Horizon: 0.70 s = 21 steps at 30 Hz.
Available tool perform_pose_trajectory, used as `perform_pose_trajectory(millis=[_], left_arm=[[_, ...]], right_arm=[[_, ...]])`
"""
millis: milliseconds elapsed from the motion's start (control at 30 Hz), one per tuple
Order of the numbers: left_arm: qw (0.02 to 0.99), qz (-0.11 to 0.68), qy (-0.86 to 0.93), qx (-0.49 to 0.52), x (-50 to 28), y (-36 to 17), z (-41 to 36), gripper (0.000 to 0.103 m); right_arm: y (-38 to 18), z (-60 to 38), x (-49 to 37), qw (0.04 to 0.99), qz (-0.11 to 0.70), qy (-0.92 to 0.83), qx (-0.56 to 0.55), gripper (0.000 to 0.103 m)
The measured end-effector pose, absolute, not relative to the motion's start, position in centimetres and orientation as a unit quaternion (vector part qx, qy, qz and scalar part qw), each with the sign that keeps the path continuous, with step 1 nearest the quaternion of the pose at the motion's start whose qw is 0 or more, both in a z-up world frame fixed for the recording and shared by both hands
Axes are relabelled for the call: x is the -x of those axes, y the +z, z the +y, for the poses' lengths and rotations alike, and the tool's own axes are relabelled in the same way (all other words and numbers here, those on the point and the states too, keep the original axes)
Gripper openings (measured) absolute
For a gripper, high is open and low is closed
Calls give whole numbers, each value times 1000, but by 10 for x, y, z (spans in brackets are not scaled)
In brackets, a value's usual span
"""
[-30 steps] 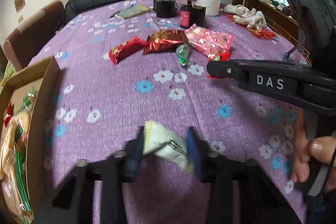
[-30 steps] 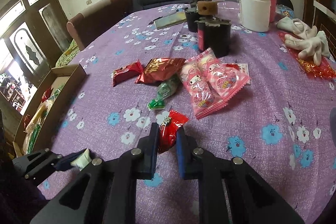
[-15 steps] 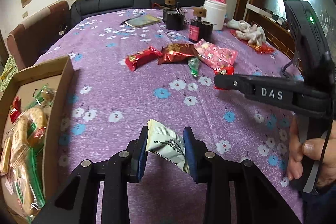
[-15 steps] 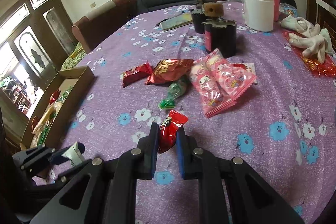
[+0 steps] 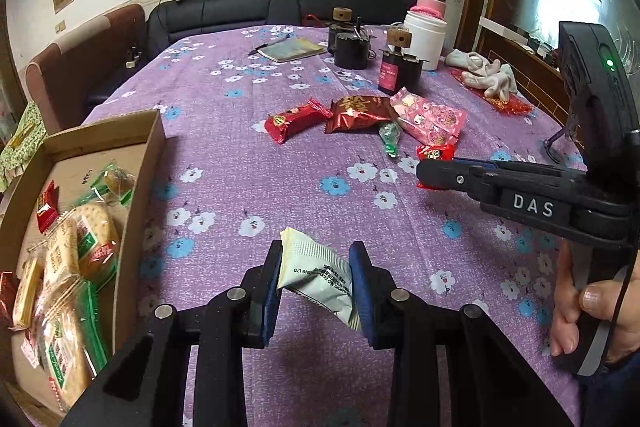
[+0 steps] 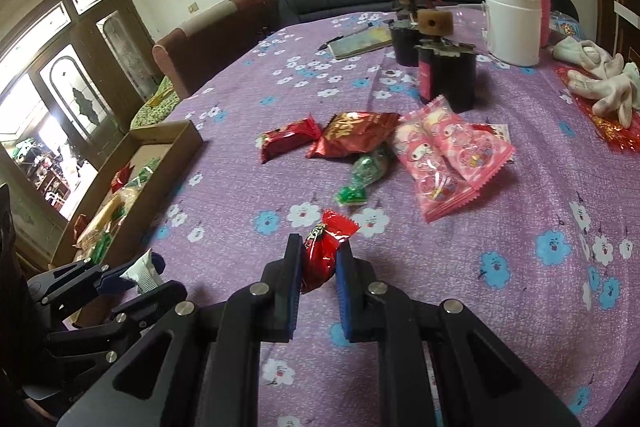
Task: Organize snacks
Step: 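Lift the white sachet and red candy and carry them toward the box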
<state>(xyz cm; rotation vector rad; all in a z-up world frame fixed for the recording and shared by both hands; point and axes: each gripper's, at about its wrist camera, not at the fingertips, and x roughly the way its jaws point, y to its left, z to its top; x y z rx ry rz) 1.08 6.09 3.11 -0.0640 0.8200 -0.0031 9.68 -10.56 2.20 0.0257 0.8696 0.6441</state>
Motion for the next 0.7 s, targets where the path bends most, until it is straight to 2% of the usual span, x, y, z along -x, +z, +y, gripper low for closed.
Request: perform_pose_trajectory(millis=[700], left_arm=[[929, 369, 33, 10, -2, 45, 72, 34]], right_arm=[[31, -85, -77, 852, 395, 343, 9, 15]])
